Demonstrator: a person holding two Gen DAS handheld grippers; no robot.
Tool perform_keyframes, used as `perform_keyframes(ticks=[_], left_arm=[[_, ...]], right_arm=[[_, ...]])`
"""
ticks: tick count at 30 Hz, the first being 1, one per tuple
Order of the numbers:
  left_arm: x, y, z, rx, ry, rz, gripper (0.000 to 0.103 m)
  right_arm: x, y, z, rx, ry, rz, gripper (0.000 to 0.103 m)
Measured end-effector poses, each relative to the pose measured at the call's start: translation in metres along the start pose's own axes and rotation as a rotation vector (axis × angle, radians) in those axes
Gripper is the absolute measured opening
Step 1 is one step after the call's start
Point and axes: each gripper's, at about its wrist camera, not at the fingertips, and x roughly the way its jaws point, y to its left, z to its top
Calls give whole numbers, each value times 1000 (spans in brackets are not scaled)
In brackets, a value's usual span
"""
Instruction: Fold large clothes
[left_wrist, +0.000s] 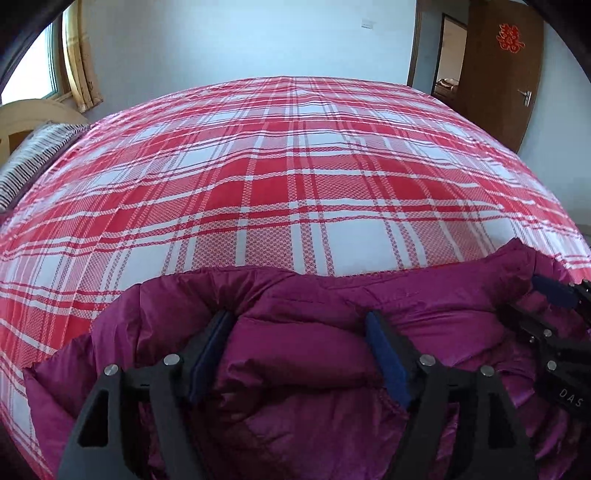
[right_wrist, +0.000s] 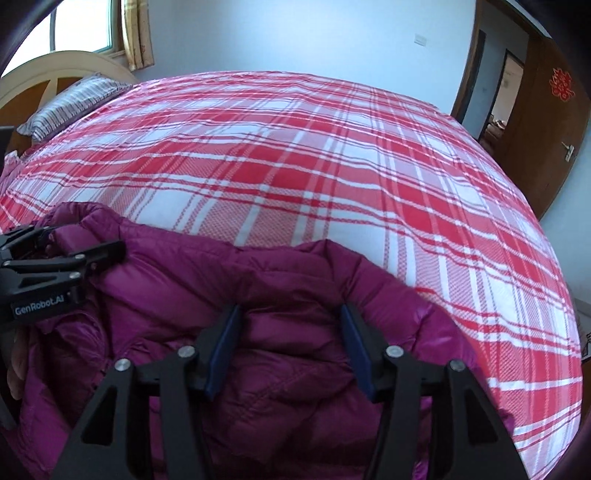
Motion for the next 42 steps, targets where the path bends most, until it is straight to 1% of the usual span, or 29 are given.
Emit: perform_keyframes(ticks=[4, 11, 14, 16, 18, 19, 21, 22, 24, 25, 26, 27, 28, 30, 32, 34, 36, 38, 39, 42], left_arm=[[3, -3, -1, 11, -5, 17, 77], [6, -2, 1, 8, -2, 16, 79], [8, -2, 2, 9, -1, 18, 82], [10, -3, 3, 13, -1, 26, 83], [10, -3, 3, 13, -3, 27, 84], [10, -3, 3, 13, -4, 28, 84], [11, -3, 3, 10, -7, 26, 84], [11, -3, 3, 10, -8, 26, 84], [11, -3, 3, 11, -10, 28, 84], [11, -3, 3, 11, -11, 28, 84], [11, -2, 3, 9, -11, 25, 84], [11, -2, 3, 8, -11, 23, 84], [11, -2, 3, 6, -12, 21, 84], [11, -2, 3, 6, -13, 22, 84], [11, -1, 3, 1, -12, 14, 84], [12, 0, 4, -2, -12, 9, 84], [12, 0, 4, -2, -12, 10, 85], [12, -1, 4, 0, -10, 12, 85], [12, -1, 4, 23, 19, -6, 85], [13, -1, 4, 26, 19, -4, 85]], right_arm=[[4, 0, 0, 11, -1, 3, 62], [7, 1, -2, 13, 5, -6, 62], [7, 2, -2, 10, 8, -10, 62], [7, 3, -2, 4, 10, -18, 62], [-1, 1, 2, 10, 11, -6, 62], [-6, 0, 4, 16, 0, 0, 60], [-37, -3, 10, 34, -101, 8, 60], [-47, -3, 12, 40, -131, 8, 60], [-59, 2, 21, 38, -164, 19, 60], [-59, 5, 26, 32, -163, 23, 60], [-53, 7, 30, 35, -142, 34, 57], [-42, 8, 32, 46, -102, 67, 54], [-33, 7, 33, 56, -78, 82, 46], [-9, 6, 28, 59, -8, 70, 45], [4, 8, 16, 45, 31, 80, 45], [6, 9, 6, 17, 15, 77, 45], [6, 6, 1, 30, 1, 84, 45], [6, 7, -1, 31, -3, 81, 45], [7, 9, -1, 25, -5, 72, 45], [7, 12, -1, 11, -10, 47, 45]])
